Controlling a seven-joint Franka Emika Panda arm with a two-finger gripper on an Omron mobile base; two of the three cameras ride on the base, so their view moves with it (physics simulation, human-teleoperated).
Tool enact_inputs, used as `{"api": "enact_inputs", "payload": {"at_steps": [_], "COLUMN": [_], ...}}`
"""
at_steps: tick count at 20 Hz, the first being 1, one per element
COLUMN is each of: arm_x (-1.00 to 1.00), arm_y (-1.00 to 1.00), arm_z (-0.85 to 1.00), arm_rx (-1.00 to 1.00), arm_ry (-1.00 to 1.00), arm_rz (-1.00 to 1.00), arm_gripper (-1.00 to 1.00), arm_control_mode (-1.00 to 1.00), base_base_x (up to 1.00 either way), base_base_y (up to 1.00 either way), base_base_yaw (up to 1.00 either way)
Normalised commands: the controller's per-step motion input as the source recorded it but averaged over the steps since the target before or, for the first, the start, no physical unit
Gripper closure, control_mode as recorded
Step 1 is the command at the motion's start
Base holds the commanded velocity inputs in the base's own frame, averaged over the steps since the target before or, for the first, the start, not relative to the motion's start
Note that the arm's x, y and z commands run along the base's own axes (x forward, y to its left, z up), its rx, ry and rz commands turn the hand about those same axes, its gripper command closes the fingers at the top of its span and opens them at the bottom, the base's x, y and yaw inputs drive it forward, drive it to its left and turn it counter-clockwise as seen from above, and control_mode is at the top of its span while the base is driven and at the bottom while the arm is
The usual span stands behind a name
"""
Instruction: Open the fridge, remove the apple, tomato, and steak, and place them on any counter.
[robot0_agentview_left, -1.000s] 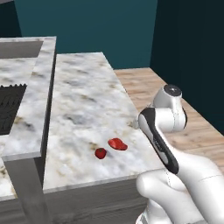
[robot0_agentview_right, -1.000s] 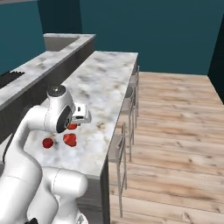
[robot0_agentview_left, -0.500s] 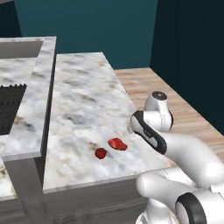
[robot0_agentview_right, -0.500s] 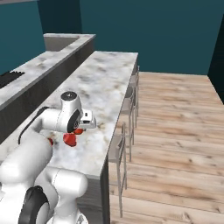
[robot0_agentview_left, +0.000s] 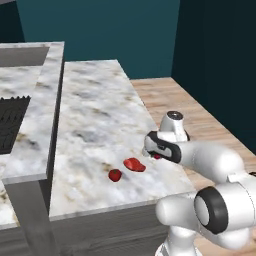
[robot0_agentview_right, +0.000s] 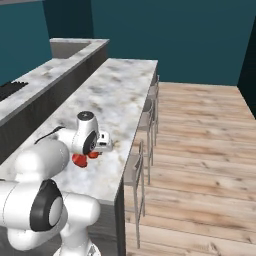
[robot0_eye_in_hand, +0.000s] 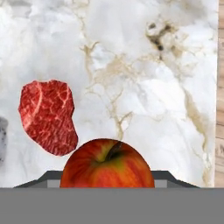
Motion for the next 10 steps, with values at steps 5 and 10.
{"api": "enact_inputs", "payload": {"at_steps": [5,10], "arm_x": [0.18,0.12], "arm_y": [0.01,0.00], "arm_z": [-0.46,-0.32], "arm_rx": [0.00,0.00], "arm_ry": [0.00,0.02], "arm_rz": [0.00,0.00], "arm_gripper": [1.00,1.00], "arm_control_mode": [-1.00,-1.00], "base_base_x": [0.00,0.00], "base_base_y": [0.00,0.00], "base_base_yaw": [0.00,0.00]}}
